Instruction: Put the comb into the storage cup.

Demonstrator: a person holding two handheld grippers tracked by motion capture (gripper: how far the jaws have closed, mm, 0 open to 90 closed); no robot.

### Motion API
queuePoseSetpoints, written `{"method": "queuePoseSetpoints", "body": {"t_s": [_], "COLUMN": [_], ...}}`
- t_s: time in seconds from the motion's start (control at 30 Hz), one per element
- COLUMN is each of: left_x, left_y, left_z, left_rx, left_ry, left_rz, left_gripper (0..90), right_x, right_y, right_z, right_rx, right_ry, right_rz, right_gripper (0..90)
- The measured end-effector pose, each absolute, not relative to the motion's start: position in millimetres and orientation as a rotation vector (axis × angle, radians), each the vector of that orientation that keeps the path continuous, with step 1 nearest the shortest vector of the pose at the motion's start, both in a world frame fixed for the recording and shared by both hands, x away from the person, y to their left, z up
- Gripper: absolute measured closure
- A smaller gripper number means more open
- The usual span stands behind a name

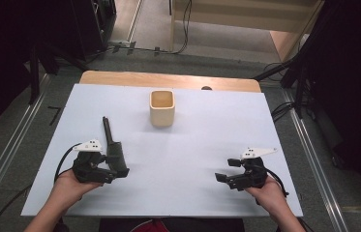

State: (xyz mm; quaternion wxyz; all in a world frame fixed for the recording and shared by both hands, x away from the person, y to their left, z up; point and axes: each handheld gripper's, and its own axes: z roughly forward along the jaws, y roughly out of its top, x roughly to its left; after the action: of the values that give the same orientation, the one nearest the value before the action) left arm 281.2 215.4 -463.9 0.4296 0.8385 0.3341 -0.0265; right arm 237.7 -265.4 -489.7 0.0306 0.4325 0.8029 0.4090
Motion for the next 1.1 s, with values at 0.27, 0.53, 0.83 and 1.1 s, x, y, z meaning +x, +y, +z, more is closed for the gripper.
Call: {"method": "queuePoseSetpoints", "body": {"t_s": [0.27, 0.53, 0.83, 1.1], "left_x": [281.3, 281.6, 283.2, 290.6], "left_y": [215.2, 215.4, 215.6, 218.2], "left_z": [-463.9, -463.8, -463.3, -455.1], "left_rx": [2.095, 2.095, 2.100, 2.083], "left_ry": [0.838, 0.842, 0.849, 0.862], "left_rz": [-0.071, -0.074, -0.070, -0.056], "left_gripper": [29.7, 29.7, 30.6, 28.7], "right_x": [238.0, 238.0, 238.0, 237.5], "right_y": [-265.8, -265.8, -265.8, -265.8], "right_z": [-489.8, -489.8, -489.7, -488.7], "right_rx": [1.335, 1.337, 1.336, 1.333], "right_ry": [2.476, 2.477, 2.479, 2.478], "right_rz": [1.263, 1.261, 1.260, 1.263], "right_gripper": [13.5, 13.5, 13.5, 13.6]}}
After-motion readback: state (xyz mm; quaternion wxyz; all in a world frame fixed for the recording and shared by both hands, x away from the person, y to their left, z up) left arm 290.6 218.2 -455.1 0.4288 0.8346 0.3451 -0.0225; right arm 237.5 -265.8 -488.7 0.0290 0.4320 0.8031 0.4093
